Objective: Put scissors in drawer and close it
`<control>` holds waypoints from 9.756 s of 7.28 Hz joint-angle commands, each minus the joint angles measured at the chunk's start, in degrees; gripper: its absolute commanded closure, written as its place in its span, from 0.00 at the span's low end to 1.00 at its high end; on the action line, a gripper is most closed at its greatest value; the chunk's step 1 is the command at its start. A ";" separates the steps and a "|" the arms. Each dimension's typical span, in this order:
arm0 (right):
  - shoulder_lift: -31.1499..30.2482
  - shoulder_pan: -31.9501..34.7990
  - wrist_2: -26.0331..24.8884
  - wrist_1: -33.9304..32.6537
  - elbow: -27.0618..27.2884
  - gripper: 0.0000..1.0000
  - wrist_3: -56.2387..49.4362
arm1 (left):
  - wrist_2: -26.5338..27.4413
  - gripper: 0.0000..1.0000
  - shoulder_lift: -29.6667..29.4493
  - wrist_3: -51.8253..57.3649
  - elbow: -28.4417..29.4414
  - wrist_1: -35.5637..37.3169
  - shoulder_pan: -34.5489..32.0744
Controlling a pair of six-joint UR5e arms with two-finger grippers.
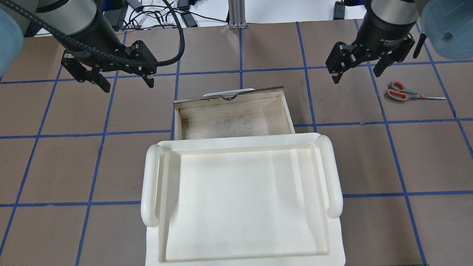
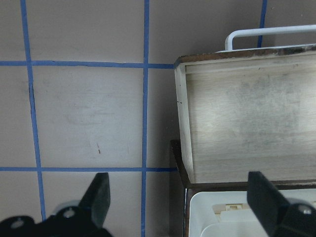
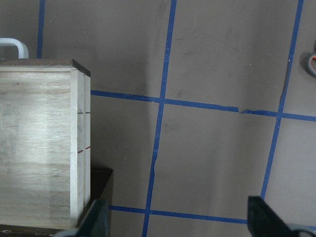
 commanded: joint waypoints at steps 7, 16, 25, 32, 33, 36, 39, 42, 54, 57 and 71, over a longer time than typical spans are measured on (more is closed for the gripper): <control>1.22 -2.27 0.10 -3.68 0.00 0.01 -9.87 | 0.00 0.00 0.00 0.00 -0.03 0.03 0.00; 23.08 -26.17 1.33 -24.85 -0.09 0.00 -92.76 | 0.09 0.00 0.09 0.00 -0.03 -0.06 0.00; 33.13 -29.44 1.16 -33.60 -0.97 0.00 -110.42 | 0.09 0.00 0.09 0.00 -0.03 -0.06 0.00; 35.76 -29.53 0.45 -34.13 -1.14 0.08 -111.74 | -0.01 0.00 0.26 0.00 4.27 0.03 0.00; 35.77 -29.53 0.37 -34.13 -1.14 0.11 -111.83 | 0.17 0.00 0.26 0.00 4.02 -0.14 -0.09; 36.03 -29.53 0.19 -34.13 -1.14 0.33 -111.92 | 5.00 0.00 0.18 -1.48 3.05 0.12 -0.18; 35.77 -29.53 -1.22 -33.95 -1.50 1.00 -113.48 | 5.27 0.00 0.35 -1.14 2.96 -0.06 -0.18; 33.15 -29.18 -1.13 -32.20 -2.55 1.00 -114.29 | 5.36 0.00 0.26 -0.79 2.96 -0.14 -0.09; 13.27 14.38 4.23 -17.97 -1.94 1.00 -85.84 | 5.45 0.00 0.35 -0.79 2.87 -0.50 -0.09; 15.19 23.01 4.23 -15.32 -1.58 1.00 -79.16 | 5.45 0.00 0.35 -0.79 2.87 -0.50 -0.09; 17.67 25.67 4.15 -13.21 -1.40 0.00 -48.92 | 5.45 0.00 1.41 -0.79 1.56 -0.32 -0.09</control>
